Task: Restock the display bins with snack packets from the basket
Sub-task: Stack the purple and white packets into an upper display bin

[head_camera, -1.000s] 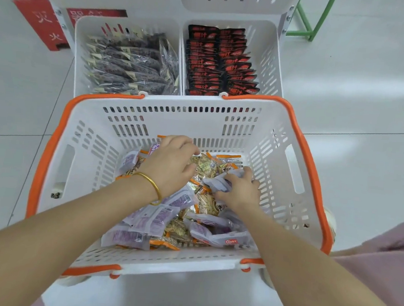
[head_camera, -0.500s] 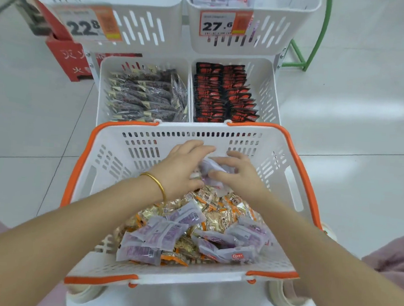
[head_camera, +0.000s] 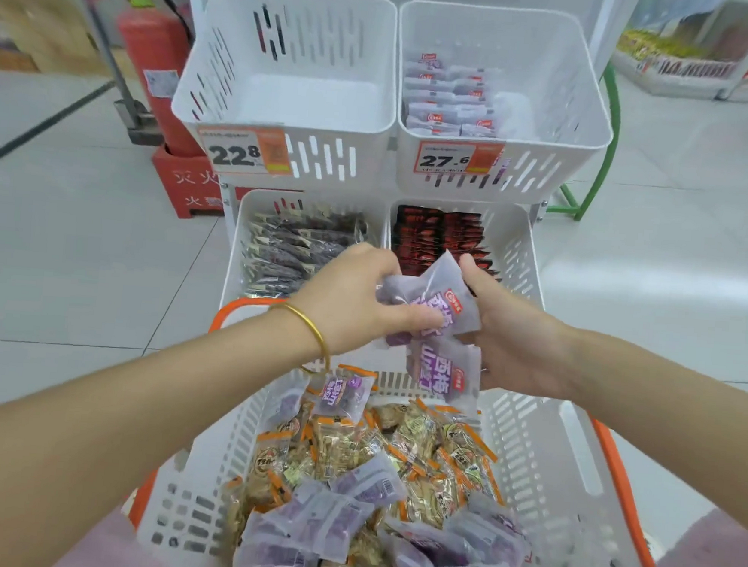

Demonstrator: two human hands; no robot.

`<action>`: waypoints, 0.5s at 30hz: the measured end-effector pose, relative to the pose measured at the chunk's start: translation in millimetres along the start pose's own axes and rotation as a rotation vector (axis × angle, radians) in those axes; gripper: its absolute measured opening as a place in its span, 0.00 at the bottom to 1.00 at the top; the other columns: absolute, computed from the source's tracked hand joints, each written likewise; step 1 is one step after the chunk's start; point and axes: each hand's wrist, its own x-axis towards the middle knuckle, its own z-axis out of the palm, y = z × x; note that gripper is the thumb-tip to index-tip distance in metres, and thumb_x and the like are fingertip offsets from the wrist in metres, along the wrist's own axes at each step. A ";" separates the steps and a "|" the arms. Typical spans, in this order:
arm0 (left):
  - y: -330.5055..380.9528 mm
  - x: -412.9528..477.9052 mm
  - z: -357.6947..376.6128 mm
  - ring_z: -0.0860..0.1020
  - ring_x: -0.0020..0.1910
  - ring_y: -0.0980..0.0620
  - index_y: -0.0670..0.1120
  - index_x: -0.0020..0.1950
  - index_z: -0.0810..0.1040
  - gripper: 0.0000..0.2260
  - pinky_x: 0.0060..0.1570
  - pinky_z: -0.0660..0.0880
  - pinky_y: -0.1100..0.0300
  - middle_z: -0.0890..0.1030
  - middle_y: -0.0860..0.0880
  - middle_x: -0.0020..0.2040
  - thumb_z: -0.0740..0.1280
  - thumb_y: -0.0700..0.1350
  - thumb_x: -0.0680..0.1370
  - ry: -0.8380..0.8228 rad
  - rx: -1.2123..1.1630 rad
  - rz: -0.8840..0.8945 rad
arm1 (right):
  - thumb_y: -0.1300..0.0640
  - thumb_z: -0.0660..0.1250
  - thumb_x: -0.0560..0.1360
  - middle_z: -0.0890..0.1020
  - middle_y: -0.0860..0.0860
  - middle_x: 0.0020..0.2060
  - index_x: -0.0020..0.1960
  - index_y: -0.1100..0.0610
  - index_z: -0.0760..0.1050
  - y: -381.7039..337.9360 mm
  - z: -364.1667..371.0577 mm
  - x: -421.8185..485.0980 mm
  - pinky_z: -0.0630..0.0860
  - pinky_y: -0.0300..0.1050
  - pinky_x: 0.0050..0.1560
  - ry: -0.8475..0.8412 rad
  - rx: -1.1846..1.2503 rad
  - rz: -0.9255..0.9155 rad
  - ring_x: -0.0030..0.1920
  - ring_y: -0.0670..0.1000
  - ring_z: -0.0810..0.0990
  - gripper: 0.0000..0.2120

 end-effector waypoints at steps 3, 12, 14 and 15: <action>-3.3 7.4 -10.0 0.67 0.33 0.52 0.40 0.35 0.69 0.23 0.32 0.60 0.61 0.68 0.46 0.34 0.72 0.59 0.68 0.012 -0.028 -0.102 | 0.25 0.42 0.71 0.83 0.54 0.55 0.57 0.50 0.79 -7.1 5.8 10.2 0.74 0.53 0.57 -0.003 0.022 0.032 0.57 0.59 0.80 0.39; -9.3 17.8 -21.9 0.79 0.35 0.52 0.47 0.43 0.80 0.02 0.46 0.78 0.54 0.82 0.48 0.37 0.72 0.43 0.72 -0.094 -0.623 -0.406 | 0.36 0.67 0.66 0.83 0.54 0.52 0.60 0.50 0.75 -16.3 -1.5 7.5 0.73 0.46 0.48 -0.035 -0.054 0.009 0.48 0.53 0.80 0.27; -14.5 20.3 -21.2 0.78 0.34 0.53 0.47 0.44 0.80 0.03 0.45 0.79 0.55 0.81 0.50 0.34 0.72 0.42 0.71 -0.063 -0.685 -0.443 | 0.51 0.70 0.72 0.83 0.55 0.47 0.59 0.51 0.76 -19.2 -4.7 6.0 0.75 0.43 0.43 -0.013 -0.074 -0.046 0.43 0.52 0.80 0.17; -16.9 21.1 -20.2 0.78 0.33 0.53 0.46 0.45 0.80 0.05 0.44 0.79 0.56 0.81 0.49 0.35 0.73 0.41 0.71 -0.045 -0.696 -0.460 | 0.59 0.68 0.73 0.83 0.56 0.46 0.59 0.54 0.76 -20.1 -7.1 7.0 0.75 0.43 0.42 0.020 -0.091 -0.065 0.42 0.53 0.80 0.14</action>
